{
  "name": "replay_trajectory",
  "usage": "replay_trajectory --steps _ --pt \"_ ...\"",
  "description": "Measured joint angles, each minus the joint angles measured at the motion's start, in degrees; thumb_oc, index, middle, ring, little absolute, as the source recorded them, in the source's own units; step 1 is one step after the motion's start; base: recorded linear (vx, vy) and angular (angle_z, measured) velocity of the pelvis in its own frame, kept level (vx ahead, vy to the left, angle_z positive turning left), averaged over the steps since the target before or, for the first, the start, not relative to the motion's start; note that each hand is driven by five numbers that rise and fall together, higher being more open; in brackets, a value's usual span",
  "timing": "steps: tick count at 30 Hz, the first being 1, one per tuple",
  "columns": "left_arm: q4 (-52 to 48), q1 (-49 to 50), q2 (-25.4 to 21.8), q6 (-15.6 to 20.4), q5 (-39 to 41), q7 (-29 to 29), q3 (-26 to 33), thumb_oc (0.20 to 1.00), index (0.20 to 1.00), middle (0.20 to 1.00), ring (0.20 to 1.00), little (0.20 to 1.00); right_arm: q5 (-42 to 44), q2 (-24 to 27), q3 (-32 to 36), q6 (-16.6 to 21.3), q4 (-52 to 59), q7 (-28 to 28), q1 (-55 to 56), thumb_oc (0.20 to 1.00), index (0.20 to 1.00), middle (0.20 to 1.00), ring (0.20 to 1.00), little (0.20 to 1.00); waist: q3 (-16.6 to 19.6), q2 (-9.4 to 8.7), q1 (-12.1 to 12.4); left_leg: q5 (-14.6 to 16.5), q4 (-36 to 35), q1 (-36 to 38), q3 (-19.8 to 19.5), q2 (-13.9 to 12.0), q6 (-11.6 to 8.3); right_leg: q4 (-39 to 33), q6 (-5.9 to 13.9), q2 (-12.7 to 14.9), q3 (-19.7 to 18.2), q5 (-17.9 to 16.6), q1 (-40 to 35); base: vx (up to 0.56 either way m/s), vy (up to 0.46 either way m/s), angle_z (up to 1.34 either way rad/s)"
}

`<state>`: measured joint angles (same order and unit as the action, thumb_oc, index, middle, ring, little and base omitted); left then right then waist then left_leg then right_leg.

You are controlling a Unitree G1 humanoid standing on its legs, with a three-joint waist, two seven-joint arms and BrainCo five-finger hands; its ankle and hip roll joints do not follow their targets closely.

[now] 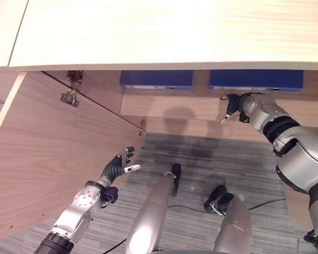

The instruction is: Put the empty folder in the office cabinet

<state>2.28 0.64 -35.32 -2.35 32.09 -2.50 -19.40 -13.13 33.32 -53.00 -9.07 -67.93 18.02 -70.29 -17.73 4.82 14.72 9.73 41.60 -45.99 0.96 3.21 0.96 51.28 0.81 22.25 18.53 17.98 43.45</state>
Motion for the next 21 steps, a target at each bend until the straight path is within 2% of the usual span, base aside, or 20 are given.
replay_trajectory --steps 4,8,9,12,14,15,16,17,19,21 --pt "0.52 -0.56 1.89 -1.51 -0.01 -0.93 -1.28 1.0 1.0 1.0 1.0 1.0 -4.44 -5.32 4.63 -0.53 -6.4 -0.62 4.34 1.0 1.0 1.0 1.0 1.0 -0.53 1.03 -0.14 0.43 -0.91 5.6 0.07 0.18 0.58 -0.94 0.15 -0.02 -0.16 0.08 -5.61 0.01 -0.01 0.0" --pt "2.02 -0.14 2.91 -1.79 0.0 -0.96 -1.21 1.0 1.0 1.0 1.0 1.0 -5.75 -6.77 6.1 -1.35 -6.48 -0.6 7.87 1.0 1.0 1.0 1.0 1.0 -0.4 1.35 -0.42 0.28 -3.05 8.93 -0.05 0.42 -0.07 -2.58 0.97 -0.27 -0.25 0.04 -8.46 0.03 -0.04 -0.01" --pt "5.59 -0.32 4.82 -2.27 -0.02 -1.06 -1.22 1.0 1.0 1.0 1.0 1.0 -6.7 -8.11 7.73 -1.79 -6.65 -0.91 10.4 1.0 1.0 1.0 1.0 1.0 -0.28 1.53 -0.64 -0.43 -5.08 11.55 -0.38 0.38 -0.28 -4.73 1.24 -0.84 0.21 -0.67 -11.25 0.06 -0.088 -0.03" --pt "10.52 0.3 6.55 -2.8 -1.67 -1.53 -1.36 1.0 1.0 1.0 1.0 1.0 -7.07 -11.36 8.54 -2.79 -6.54 -1.34 14.56 1.0 1.0 1.0 1.0 1.0 0.1 1.99 -1.86 -1.68 -9.5 16.09 -1.35 -0.29 -1.01 -9.47 1.5 -2.24 2.05 -1.9 -16.29 0.1 -0.147 0.02" --pt "19.23 0.43 8.27 -3.0 -3.91 -1.53 -1.22 1.0 1.0 1.0 1.0 1.0 -7.16 -15.84 11.83 -2.93 -6.59 -2.1 20.68 1.0 1.0 1.0 1.0 1.0 1.31 1.45 -1.91 -4.08 -16.43 21.74 -1.47 -1.52 -1.87 -16.31 1.52 -4.91 2.93 -4.24 -21.33 0.09 -0.136 -0.15" --pt "24.82 0.44 9.02 -2.97 -5.56 -1.62 -1.23 1.0 1.0 1.0 1.0 1.0 -7.1 -18.36 12.86 -2.9 -6.93 -2.53 23.21 1.0 1.0 1.0 1.0 1.0 2.08 1.06 -2.48 -5.44 -19.82 24.35 -1.43 -2.11 -2.04 -19.38 1.93 -6.13 3.18 -5.43 -23.56 0.09 -0.187 -0.26" --pt "32.63 -0.18 10.63 -3.94 -7.71 -1.13 -1.06 1.0 1.0 1.0 1.0 1.0 -6.95 -21.28 13.1 -2.95 -7.19 -2.73 26.03 1.0 1.0 1.0 1.0 1.0 3.36 0.51 -3.41 -7.25 -23.53 26.99 -1.5 -2.68 -2.24 -22.88 1.39 -7.4 3.78 -6.84 -25.82 0.09 -0.194 -0.13" --pt "39.86 -1.45 12.58 -3.0 -10.98 -1.09 -0.8 1.0 1.0 1.0 1.0 1.0 -6.45 -22.32 13.45 -2.85 -7.7 -4.3 27.36 1.0 1.0 1.0 1.0 1.0 3.89 0.45 -4.16 -8.37 -26.2 28.69 -1.39 -3.28 -2.47 -25.04 1.23 -8.21 4.39 -7.59 -27.4 0.14 -0.265 -0.07" --pt "50.72 -3.18 15.76 -3.87 -14.9 -0.23 -0.98 1.0 1.0 1.0 1.0 1.0 -5.99 -23.9 14.53 -3.22 -8.98 -5.39 28.95 1.0 1.0 1.0 1.0 1.0 5.79 -0.14 -4.57 -10.19 -30.53 30.86 -1.39 -4.23 -3.1 -28.15 1.0 -9.84 4.61 -8.51 -28.63 0.14 -0.207 -0.09" --pt "66.76 -4.45 19.29 -3.14 -21.83 0.27 0.77 1.0 1.0 1.0 1.0 1.0 -6.0 -25.87 14.76 -2.88 -9.21 -7.32 34.23 1.0 1.0 1.0 1.0 1.0 9.18 -1.5 -5.04 -12.28 -36.91 35.47 -1.38 -6.56 -4.41 -34.97 0.3 -13.44 5.92 -10.27 -33.19 0.14 -0.218 -0.12"
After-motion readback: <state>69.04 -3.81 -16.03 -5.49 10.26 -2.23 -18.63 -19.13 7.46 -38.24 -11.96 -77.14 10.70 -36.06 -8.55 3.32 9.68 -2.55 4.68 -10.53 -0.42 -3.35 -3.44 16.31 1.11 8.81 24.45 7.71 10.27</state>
